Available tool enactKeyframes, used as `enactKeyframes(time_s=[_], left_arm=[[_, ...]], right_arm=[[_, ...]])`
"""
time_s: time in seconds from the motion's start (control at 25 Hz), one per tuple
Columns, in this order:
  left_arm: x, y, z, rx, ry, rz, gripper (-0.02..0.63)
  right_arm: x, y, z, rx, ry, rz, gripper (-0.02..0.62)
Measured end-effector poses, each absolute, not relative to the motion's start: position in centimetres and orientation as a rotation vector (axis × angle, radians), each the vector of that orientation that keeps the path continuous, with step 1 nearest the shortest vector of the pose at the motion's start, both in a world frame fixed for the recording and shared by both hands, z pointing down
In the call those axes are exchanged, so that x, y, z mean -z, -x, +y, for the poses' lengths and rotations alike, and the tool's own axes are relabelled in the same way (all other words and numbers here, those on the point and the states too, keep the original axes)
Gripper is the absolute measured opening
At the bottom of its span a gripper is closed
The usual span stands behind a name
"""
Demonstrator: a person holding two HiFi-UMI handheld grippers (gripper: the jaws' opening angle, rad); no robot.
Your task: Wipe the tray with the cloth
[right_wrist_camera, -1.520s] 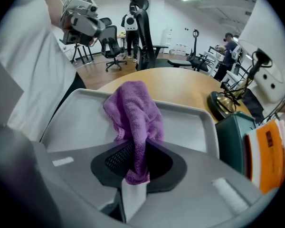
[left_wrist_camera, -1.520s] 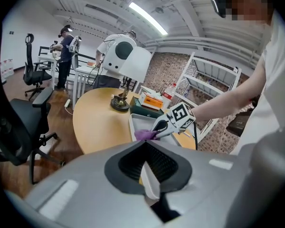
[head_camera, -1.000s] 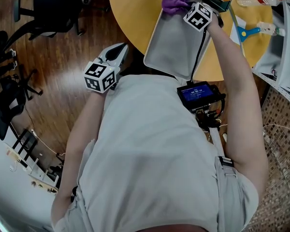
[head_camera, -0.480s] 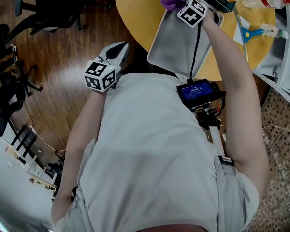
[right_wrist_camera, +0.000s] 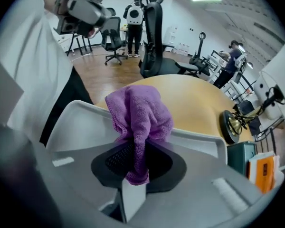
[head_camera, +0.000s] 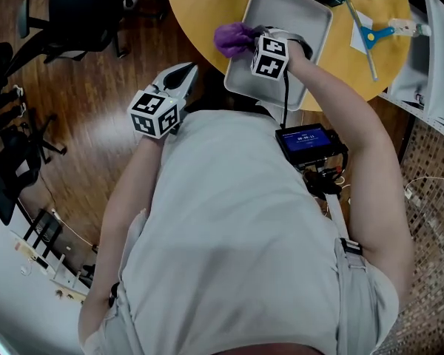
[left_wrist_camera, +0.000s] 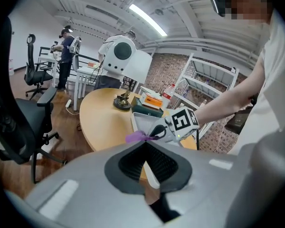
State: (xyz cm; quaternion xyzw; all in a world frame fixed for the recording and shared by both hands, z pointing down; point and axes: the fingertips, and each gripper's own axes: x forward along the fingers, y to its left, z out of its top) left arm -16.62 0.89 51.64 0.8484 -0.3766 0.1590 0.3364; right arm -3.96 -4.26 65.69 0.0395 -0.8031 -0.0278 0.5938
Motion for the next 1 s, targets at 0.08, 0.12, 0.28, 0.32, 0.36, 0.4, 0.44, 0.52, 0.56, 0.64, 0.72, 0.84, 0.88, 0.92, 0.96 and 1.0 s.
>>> enactKeyframes(time_s=[0.08, 0.12, 0.28, 0.32, 0.36, 0.4, 0.44, 0.52, 0.56, 0.64, 0.72, 0.84, 0.88, 0.92, 0.96, 1.0], left_arm=[[-51.4, 16.6, 1.1, -0.412, -2.225, -0.974, 0.000], [-51.2, 16.6, 1.2, -0.410, -2.231, -0.973, 0.000], [-50.4, 15.7, 2.5, -0.406, -2.251, -0.975, 0.001], [-50.2, 15.5, 3.0, -0.406, -2.252, -0.974, 0.001], [-50.2, 15.4, 3.2, -0.407, -2.251, -0.973, 0.000], [-50.3, 15.4, 3.3, -0.409, -2.250, -0.971, 0.000], [-50.4, 15.4, 3.2, -0.412, -2.250, -0.969, 0.000], [-50.5, 15.3, 3.0, -0.415, -2.251, -0.965, 0.000], [-50.5, 15.3, 2.9, -0.416, -2.253, -0.964, 0.000], [-50.5, 15.3, 2.8, -0.415, -2.254, -0.965, 0.001], [-50.6, 15.4, 2.8, -0.412, -2.252, -0.968, 0.000], [-50.9, 15.4, 3.0, -0.412, -2.248, -0.967, 0.001], [-51.0, 15.3, 3.1, -0.414, -2.247, -0.965, 0.000], [-51.1, 15.3, 3.1, -0.417, -2.245, -0.962, 0.000], [-51.2, 15.3, 3.2, -0.419, -2.243, -0.960, 0.000], [-51.3, 15.3, 3.2, -0.420, -2.242, -0.958, 0.000]], right_arm=[[-65.7, 4.5, -1.6, 0.067, -0.035, -1.873, 0.058], [-65.7, 4.7, -0.4, 0.069, -0.007, -1.877, 0.060], [-64.7, 4.8, 4.5, 0.087, 0.080, -1.894, 0.060], [-64.5, 4.7, 5.7, 0.096, 0.110, -1.897, 0.060], [-64.5, 4.7, 6.8, 0.123, 0.157, -1.897, 0.060], [-64.6, 4.7, 7.7, 0.193, 0.229, -1.892, 0.061], [-64.8, 4.6, 8.4, 0.323, 0.322, -1.875, 0.061], [-65.2, 4.5, 9.1, 0.672, 0.511, -1.802, 0.061], [-65.3, 4.5, 9.1, 0.799, 0.575, -1.762, 0.060], [-65.4, 4.7, 9.0, 0.906, 0.634, -1.719, 0.061], [-65.5, 5.0, 8.5, 0.961, 0.647, -1.702, 0.061], [-65.6, 4.8, 7.0, 1.042, 0.604, -1.660, 0.058], [-65.7, 4.5, 6.6, 1.060, 0.592, -1.644, 0.058], [-65.7, 4.2, 6.3, 1.073, 0.589, -1.630, 0.057], [-65.7, 4.0, 6.2, 1.081, 0.592, -1.619, 0.057], [-65.8, 3.6, 6.2, 1.085, 0.599, -1.611, 0.057]])
